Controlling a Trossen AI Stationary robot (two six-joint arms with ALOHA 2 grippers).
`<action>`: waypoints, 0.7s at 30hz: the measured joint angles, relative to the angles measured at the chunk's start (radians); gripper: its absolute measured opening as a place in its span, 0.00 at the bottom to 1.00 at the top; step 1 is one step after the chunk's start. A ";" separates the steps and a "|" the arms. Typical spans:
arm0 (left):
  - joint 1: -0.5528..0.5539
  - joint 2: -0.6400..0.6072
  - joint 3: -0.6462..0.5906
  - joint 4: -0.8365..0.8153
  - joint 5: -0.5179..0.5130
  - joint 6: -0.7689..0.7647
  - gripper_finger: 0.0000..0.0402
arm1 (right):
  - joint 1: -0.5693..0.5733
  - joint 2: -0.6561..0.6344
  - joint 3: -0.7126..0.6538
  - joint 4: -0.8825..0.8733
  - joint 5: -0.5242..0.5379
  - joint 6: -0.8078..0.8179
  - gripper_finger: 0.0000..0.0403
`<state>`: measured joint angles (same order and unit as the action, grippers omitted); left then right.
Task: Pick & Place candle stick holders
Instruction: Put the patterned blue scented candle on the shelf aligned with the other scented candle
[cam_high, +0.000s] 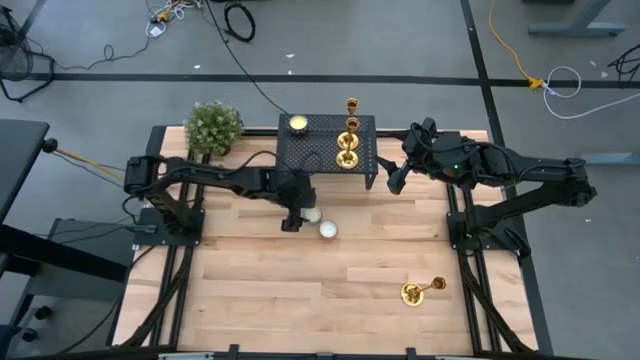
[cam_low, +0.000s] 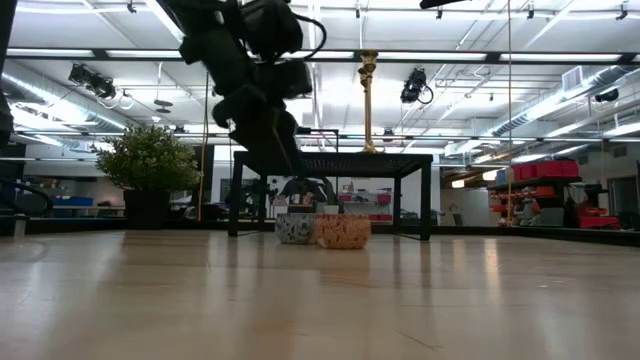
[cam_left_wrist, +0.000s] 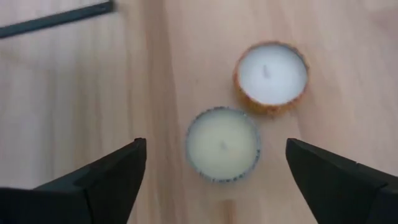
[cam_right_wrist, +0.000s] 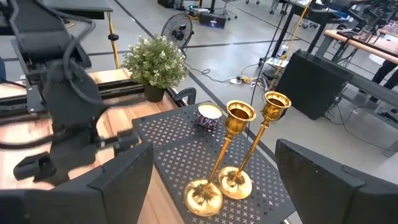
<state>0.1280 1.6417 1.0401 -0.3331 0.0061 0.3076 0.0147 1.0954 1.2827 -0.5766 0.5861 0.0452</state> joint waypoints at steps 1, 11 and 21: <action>0.000 0.006 -0.002 -0.009 0.012 0.018 0.98 | 0.000 0.000 0.000 0.000 0.000 0.000 0.84; 0.005 0.081 0.005 0.027 0.053 0.131 0.98 | 0.000 0.000 0.000 -0.005 0.000 0.001 0.84; 0.006 0.145 0.010 0.039 0.083 0.142 0.98 | -0.001 0.000 0.000 -0.016 0.000 0.026 0.84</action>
<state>0.1341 1.7867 1.0496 -0.2943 0.0895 0.4492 0.0139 1.0950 1.2827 -0.5926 0.5865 0.0708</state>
